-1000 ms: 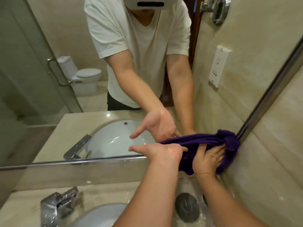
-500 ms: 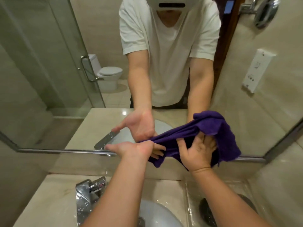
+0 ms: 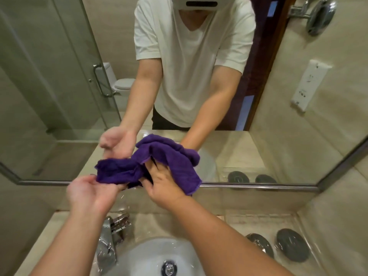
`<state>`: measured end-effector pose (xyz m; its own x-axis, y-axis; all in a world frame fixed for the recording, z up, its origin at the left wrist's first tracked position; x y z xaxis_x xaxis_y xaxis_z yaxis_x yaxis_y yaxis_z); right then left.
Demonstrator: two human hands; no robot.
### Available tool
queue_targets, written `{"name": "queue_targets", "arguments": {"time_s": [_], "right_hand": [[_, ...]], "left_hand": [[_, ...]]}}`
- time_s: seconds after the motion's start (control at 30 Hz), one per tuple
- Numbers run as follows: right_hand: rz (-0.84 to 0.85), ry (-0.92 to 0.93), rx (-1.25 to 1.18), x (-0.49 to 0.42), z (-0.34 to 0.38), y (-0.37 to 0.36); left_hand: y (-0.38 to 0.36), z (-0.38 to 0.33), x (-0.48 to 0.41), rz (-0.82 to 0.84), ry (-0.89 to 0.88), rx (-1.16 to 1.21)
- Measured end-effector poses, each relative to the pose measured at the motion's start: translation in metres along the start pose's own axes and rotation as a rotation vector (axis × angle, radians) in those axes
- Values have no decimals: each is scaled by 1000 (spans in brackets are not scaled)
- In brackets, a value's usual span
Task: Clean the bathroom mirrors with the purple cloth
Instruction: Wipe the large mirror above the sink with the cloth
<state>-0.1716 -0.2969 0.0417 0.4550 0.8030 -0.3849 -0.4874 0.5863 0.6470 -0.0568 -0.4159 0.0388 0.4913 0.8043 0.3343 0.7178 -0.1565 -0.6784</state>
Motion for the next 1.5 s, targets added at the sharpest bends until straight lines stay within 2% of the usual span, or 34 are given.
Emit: {"name": "queue_targets", "arguments": {"time_s": [0.03,0.07,0.13,0.2,0.27,0.33,0.5,0.57,0.67,0.77,0.8,0.97,1.1,1.3,1.5], "right_hand": [[15,-40,-46,2,-3,1],[14,-64,-22,5,-10,3],[-69,-19,19,11,-13,17],[-218,-1,35,14,-9,43],[-332,-13,125,17,-16,70],[-380,-31,225,25,-31,93],[-450,-51,296,48,-53,125],[-510,-131,307,55,-64,136],[-675,-350,355,76,-95,163],[-714,-681,307,110,-141,190],[-727,-767,273,122,-157,197],[-705,-980,132,166,-210,206],[-751,-1048,70,162,-209,200],[-871,-1179,-178,139,-180,156],[-780,-1140,-309,107,-145,85]], "left_hand": [[-2,9,11,36,-74,-18],[-9,22,22,52,-143,-148],[-12,53,39,-13,-303,-550],[-21,79,51,-18,-460,-822],[-29,97,56,5,-591,-936],[-43,113,59,-36,-630,-952],[-97,146,69,-129,-552,-692],[-124,160,76,-150,-484,-622],[-157,194,90,-67,-301,-657],[-177,239,108,12,6,-785],[-181,253,115,35,58,-815],[-195,292,141,82,69,-1003],[-192,290,139,66,58,-1017],[-176,250,122,11,131,-895],[-128,191,94,21,-66,-682]]}}
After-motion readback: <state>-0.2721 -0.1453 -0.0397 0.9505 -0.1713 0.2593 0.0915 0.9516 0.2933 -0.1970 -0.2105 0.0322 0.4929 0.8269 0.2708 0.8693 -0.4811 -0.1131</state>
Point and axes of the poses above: each hand's wrist, its own x-axis away from the middle knuckle, its own y-axis out of the back of the hand, z = x × y, the point moved 3 cm from there along -x, towards the middle knuckle, and after that the axes turned 5 degrees about -y, right-handed, at the moved point
